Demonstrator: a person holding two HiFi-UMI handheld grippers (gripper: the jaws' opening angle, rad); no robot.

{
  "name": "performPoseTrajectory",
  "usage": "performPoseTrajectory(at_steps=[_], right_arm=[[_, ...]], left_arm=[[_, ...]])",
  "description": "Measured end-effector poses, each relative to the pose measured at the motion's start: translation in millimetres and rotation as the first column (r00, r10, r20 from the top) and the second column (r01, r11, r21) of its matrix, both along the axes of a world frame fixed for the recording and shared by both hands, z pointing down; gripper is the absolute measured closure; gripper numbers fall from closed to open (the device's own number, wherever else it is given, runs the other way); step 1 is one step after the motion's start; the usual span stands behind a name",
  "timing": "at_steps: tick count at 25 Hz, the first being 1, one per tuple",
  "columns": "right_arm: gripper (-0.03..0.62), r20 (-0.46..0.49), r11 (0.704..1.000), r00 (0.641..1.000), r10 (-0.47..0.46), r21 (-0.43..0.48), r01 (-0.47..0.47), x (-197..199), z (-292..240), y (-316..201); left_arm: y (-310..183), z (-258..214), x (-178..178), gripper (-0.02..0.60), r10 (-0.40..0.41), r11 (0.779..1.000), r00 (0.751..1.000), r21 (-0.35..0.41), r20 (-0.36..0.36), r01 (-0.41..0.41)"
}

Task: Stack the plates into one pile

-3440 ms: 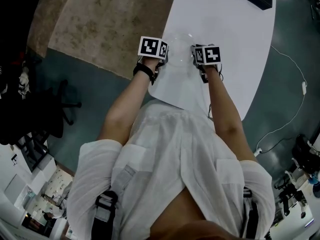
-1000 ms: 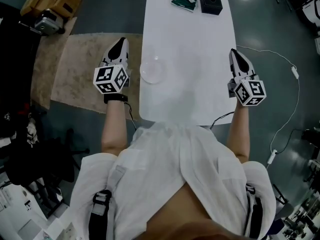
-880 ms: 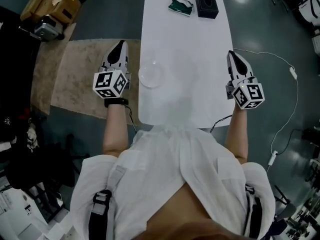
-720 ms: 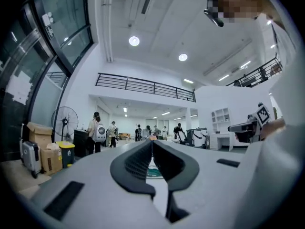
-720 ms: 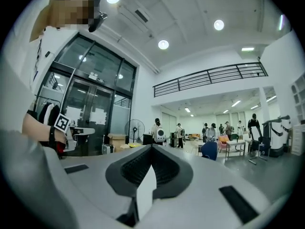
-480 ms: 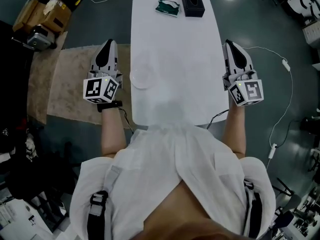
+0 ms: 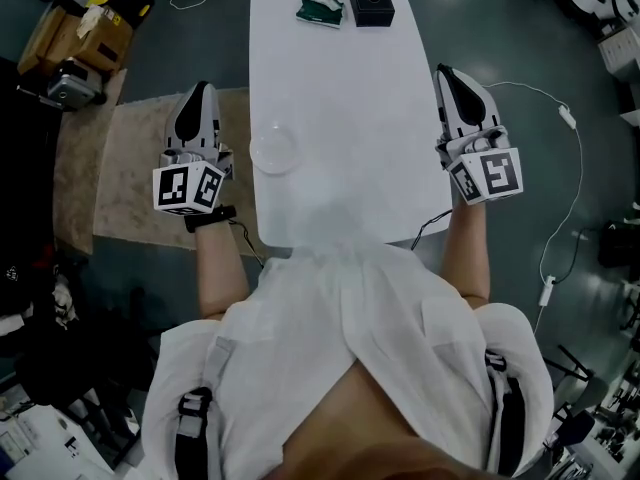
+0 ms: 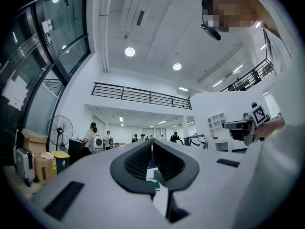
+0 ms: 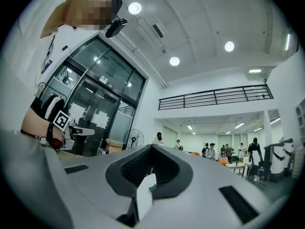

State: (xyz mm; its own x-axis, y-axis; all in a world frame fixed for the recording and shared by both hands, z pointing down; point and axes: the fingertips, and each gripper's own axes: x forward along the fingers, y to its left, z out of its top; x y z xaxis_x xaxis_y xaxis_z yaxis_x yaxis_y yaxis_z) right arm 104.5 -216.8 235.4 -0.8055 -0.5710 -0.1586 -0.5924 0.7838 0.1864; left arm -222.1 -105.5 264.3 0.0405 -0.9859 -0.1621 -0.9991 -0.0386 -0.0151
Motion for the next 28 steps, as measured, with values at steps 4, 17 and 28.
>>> performPoseTrajectory(at_steps=[4, 17, 28], right_arm=[[0.568, 0.001, 1.000, 1.000, -0.013, 0.009, 0.013, 0, -3, 5], [0.568, -0.023, 0.999, 1.000, -0.022, 0.027, 0.023, 5, -7, 9], [0.568, -0.024, 0.999, 0.999, -0.025, 0.028, 0.026, 17, -5, 11]], left_arm=[[4, 0, 5, 0.561, 0.009, 1.000, 1.000, -0.001, -0.005, -0.009], [3, -2, 17, 0.561, 0.021, 1.000, 1.000, -0.004, -0.009, -0.021], [1, 1, 32, 0.561, 0.036, 0.999, 0.999, -0.010, 0.004, -0.036]])
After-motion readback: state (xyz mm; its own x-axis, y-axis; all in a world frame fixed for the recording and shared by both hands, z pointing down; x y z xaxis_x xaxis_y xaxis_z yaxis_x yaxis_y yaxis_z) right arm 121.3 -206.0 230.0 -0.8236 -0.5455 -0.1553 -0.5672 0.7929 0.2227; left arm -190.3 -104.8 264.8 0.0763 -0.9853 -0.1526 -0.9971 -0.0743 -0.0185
